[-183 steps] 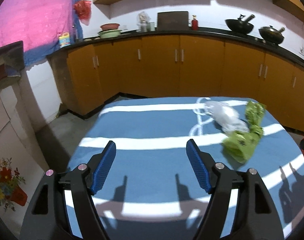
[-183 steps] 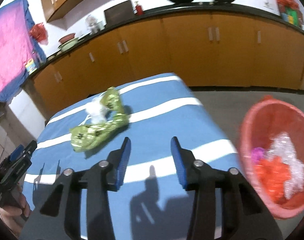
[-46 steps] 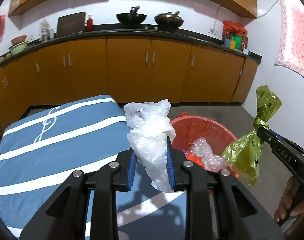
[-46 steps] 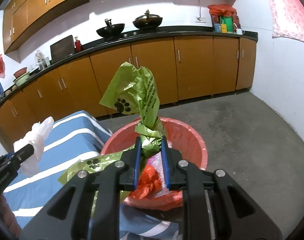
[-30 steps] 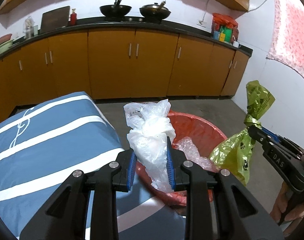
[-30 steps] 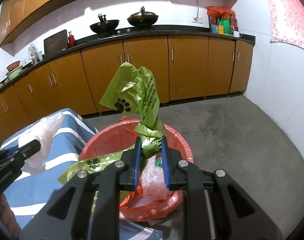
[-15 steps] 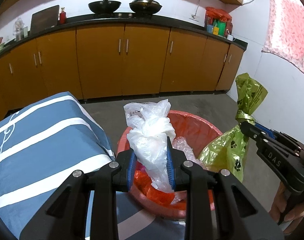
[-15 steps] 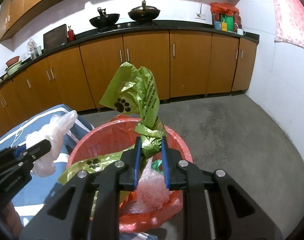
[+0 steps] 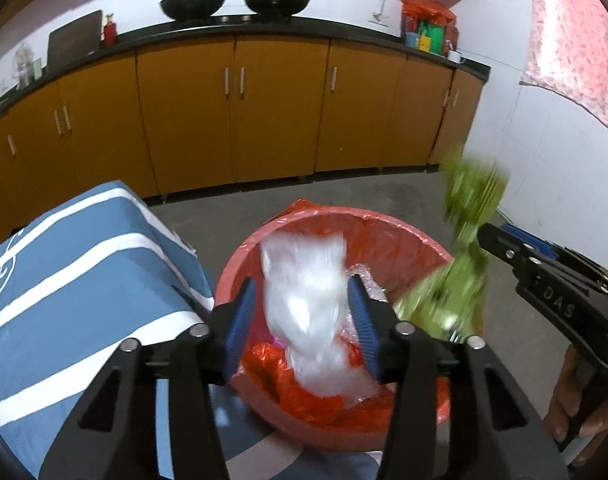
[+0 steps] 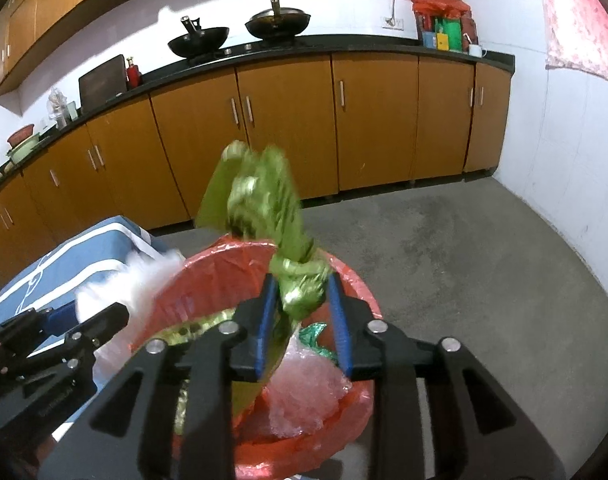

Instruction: Collect trash

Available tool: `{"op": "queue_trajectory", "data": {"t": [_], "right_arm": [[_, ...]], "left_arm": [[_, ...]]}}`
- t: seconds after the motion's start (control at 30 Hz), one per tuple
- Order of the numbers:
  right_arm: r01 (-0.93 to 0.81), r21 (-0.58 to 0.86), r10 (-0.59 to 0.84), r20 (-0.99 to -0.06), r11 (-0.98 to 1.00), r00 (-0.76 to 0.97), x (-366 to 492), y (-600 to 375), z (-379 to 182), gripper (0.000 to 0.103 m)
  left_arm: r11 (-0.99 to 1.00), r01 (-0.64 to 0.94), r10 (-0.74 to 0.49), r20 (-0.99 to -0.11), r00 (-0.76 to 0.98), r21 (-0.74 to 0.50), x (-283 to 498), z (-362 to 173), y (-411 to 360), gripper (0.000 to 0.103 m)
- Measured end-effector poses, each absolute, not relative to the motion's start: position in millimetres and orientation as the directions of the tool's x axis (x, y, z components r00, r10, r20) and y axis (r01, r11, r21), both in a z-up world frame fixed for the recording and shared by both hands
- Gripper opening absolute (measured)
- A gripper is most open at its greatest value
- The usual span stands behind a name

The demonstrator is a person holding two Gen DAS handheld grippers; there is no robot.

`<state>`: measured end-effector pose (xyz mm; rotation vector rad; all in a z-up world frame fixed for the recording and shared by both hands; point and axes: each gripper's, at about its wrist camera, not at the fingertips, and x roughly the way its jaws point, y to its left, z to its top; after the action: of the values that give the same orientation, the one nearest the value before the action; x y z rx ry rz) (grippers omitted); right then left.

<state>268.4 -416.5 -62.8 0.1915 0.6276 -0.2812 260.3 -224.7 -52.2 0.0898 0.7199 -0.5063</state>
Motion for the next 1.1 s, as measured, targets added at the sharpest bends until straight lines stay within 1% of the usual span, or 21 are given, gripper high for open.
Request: {"op": "queue_trajectory", "data": {"t": [0.2, 0.23, 0.27, 0.3, 0.37, 0.43, 0.47, 0.5, 0.53, 0.57, 0.6, 0.67, 0.73, 0.83, 0.97, 1.1], "right_arm": [[0.336, 0.114, -0.209, -0.591, 0.935, 0.780, 257.0, -422.7, -63.8, 0.037], [0.338, 0.114, -0.211, -0.587, 0.934, 0.782, 254.9, -422.7, -63.0, 0.040], [0.341, 0.112, -0.217, -0.580, 0.933, 0.785, 252.1, -421.6, -61.0, 0.046], [0.344, 0.105, -0.228, -0.567, 0.933, 0.791, 247.5, -419.4, -57.6, 0.049], [0.345, 0.093, -0.242, -0.544, 0.934, 0.803, 240.1, -415.0, -50.4, 0.061], [0.344, 0.087, -0.252, -0.521, 0.935, 0.816, 229.5, -409.9, -43.1, 0.070], [0.343, 0.089, -0.253, -0.511, 0.935, 0.822, 224.1, -408.6, -40.3, 0.075], [0.342, 0.092, -0.254, -0.500, 0.935, 0.828, 218.1, -406.4, -37.1, 0.077], [0.343, 0.095, -0.256, -0.490, 0.934, 0.833, 212.2, -404.2, -34.4, 0.082], [0.347, 0.100, -0.261, -0.476, 0.933, 0.840, 204.1, -401.4, -31.1, 0.085], [0.353, 0.109, -0.268, -0.460, 0.929, 0.847, 195.3, -398.8, -27.9, 0.087], [0.366, 0.117, -0.285, -0.428, 0.923, 0.857, 178.9, -392.7, -21.9, 0.092], [0.377, 0.113, -0.302, -0.411, 0.919, 0.860, 166.8, -386.9, -18.2, 0.094], [0.387, 0.097, -0.323, -0.391, 0.917, 0.862, 148.0, -376.1, -12.0, 0.099], [0.409, 0.048, -0.367, -0.358, 0.911, 0.859, 122.1, -356.1, -2.9, 0.099], [0.389, 0.035, -0.352, -0.359, 0.921, 0.865, 102.3, -334.9, 2.5, 0.099]], "left_arm": [[0.902, 0.419, -0.378, -0.658, 0.651, -0.104, 264.4, -55.2, -204.7, 0.056], [0.907, 0.409, -0.371, -0.655, 0.658, -0.102, 263.8, -54.3, -200.3, 0.056], [0.911, 0.400, -0.363, -0.651, 0.666, -0.099, 262.5, -53.2, -195.9, 0.057], [0.915, 0.392, -0.357, -0.647, 0.673, -0.096, 261.0, -52.4, -192.9, 0.060], [0.924, 0.372, -0.342, -0.636, 0.692, -0.092, 256.8, -48.7, -182.9, 0.064], [0.931, 0.354, -0.333, -0.619, 0.712, -0.093, 249.6, -42.4, -171.1, 0.069], [0.934, 0.346, -0.328, -0.607, 0.724, -0.093, 244.7, -38.6, -165.1, 0.074], [0.935, 0.341, -0.326, -0.597, 0.733, -0.092, 240.6, -35.6, -160.3, 0.078], [0.939, 0.334, -0.320, -0.582, 0.748, -0.086, 233.6, -30.3, -153.4, 0.080], [0.942, 0.327, -0.310, -0.572, 0.760, -0.077, 228.9, -26.2, -148.2, 0.085], [0.945, 0.320, -0.302, -0.559, 0.772, -0.069, 223.0, -21.2, -142.6, 0.090], [0.951, 0.304, -0.284, -0.526, 0.801, -0.051, 207.5, -11.1, -130.7, 0.096], [0.959, 0.281, -0.257, -0.497, 0.829, -0.028, 190.5, -3.5, -117.7, 0.099], [0.972, 0.234, -0.198, -0.477, 0.856, 0.016, 168.9, 2.9, -101.1, 0.101], [0.982, 0.181, -0.140, -0.454, 0.880, 0.048, 142.8, 6.2, -80.8, 0.101], [0.987, 0.151, -0.115, -0.439, 0.891, 0.048, 117.5, 6.1, -62.3, 0.101]]}}
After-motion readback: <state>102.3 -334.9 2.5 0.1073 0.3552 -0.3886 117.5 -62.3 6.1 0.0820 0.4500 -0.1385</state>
